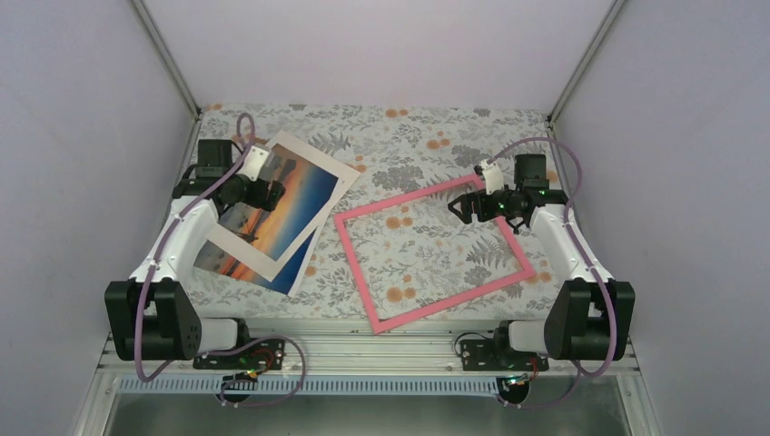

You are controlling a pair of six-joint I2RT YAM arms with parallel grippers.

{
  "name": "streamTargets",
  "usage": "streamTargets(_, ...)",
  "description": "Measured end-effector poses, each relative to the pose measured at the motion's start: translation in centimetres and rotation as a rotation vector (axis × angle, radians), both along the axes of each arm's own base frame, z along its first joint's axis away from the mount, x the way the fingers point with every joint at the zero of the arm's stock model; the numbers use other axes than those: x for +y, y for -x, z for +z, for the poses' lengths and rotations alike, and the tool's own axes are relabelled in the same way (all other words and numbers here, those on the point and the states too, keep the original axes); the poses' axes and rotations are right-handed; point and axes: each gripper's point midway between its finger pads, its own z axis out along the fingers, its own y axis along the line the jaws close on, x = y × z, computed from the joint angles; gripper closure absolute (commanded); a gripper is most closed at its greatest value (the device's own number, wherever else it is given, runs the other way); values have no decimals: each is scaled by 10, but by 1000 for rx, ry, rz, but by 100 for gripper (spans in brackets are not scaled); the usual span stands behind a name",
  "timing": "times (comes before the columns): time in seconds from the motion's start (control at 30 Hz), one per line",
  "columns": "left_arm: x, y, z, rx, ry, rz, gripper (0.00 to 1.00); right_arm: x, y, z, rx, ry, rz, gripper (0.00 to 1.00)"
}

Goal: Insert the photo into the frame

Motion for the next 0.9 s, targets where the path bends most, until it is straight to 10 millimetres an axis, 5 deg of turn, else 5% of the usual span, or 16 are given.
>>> streamTargets(0.13,-33,9,0,-12,-29,-150,0,2,0,1,-2,-11,7,0)
streamTargets(0.37,-127,47,-7,-40,-99,-557,0,3,0,1,1,-18,8,0)
streamTargets(0.5,-178,86,-34,-24,-169,-796,0,2,0,1,1,-19,8,0)
streamTargets(0.6,-194,102,-59,19,-217,-888,0,0,-1,1,1,-21,0,0)
streamTargets(0.77,-215,78,-78,45,-260,-878,1,-4,-2,0,6,-23,-11,0)
streamTargets(0.9,-240,36,-81,22,-265,-819,14,-9,-4,-3,15,-25,-26,0)
